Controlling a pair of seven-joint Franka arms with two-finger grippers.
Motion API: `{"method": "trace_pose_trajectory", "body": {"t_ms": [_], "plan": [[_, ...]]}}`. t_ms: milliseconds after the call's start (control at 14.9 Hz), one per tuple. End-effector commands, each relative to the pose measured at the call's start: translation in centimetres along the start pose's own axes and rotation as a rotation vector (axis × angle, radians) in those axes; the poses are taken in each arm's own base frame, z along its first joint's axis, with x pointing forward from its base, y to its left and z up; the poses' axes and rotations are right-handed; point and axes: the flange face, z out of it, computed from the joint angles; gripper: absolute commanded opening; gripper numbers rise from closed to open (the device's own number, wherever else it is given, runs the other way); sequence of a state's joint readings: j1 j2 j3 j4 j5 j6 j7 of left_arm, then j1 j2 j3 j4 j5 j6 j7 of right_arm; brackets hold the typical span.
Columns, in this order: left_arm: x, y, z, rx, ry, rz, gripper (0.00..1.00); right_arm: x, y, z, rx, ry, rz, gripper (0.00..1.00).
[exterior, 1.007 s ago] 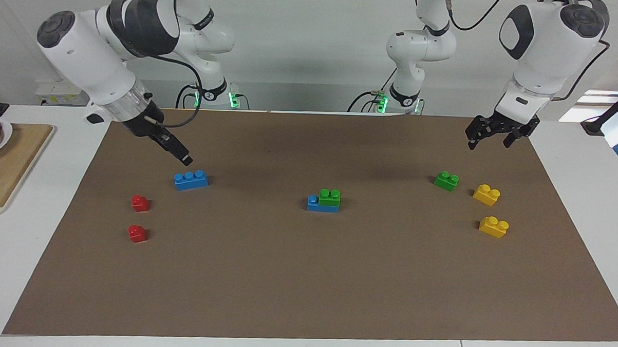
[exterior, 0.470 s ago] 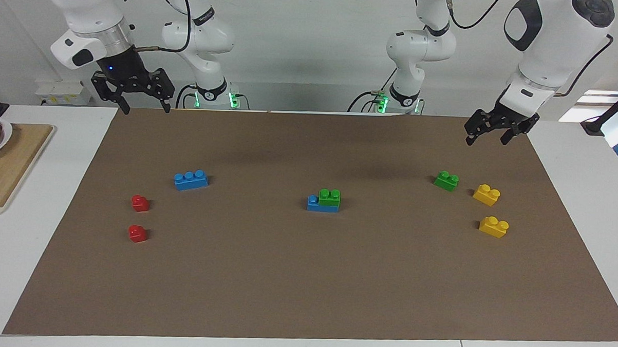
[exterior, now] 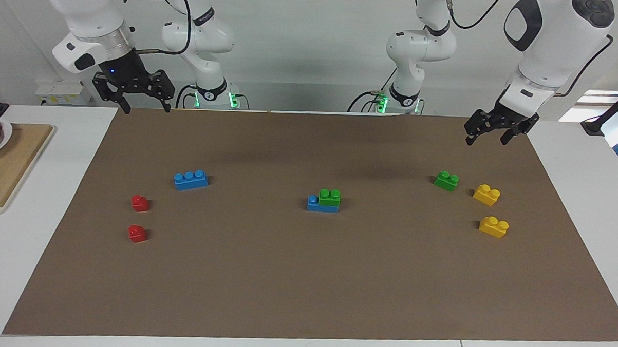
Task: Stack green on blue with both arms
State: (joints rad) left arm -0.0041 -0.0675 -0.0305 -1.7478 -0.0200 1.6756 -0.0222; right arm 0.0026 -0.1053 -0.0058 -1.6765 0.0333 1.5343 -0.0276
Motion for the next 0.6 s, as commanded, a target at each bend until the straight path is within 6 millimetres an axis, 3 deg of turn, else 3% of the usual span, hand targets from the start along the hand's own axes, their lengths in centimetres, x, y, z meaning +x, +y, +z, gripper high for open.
{"method": "trace_pose_trajectory", "body": {"t_ms": [0, 537], "plan": [[-0.14, -0.31, -0.56, -0.014, -0.008, -0.003, 1.0, -0.19, 0.34, -0.08, -0.022, -0.008, 0.036, 1.0], [-0.14, -0.22, -0.68, -0.014, -0.002, -0.001, 1.0, -0.29, 0.19, -0.07, -0.068, -0.004, 0.059, 1.0]]}}
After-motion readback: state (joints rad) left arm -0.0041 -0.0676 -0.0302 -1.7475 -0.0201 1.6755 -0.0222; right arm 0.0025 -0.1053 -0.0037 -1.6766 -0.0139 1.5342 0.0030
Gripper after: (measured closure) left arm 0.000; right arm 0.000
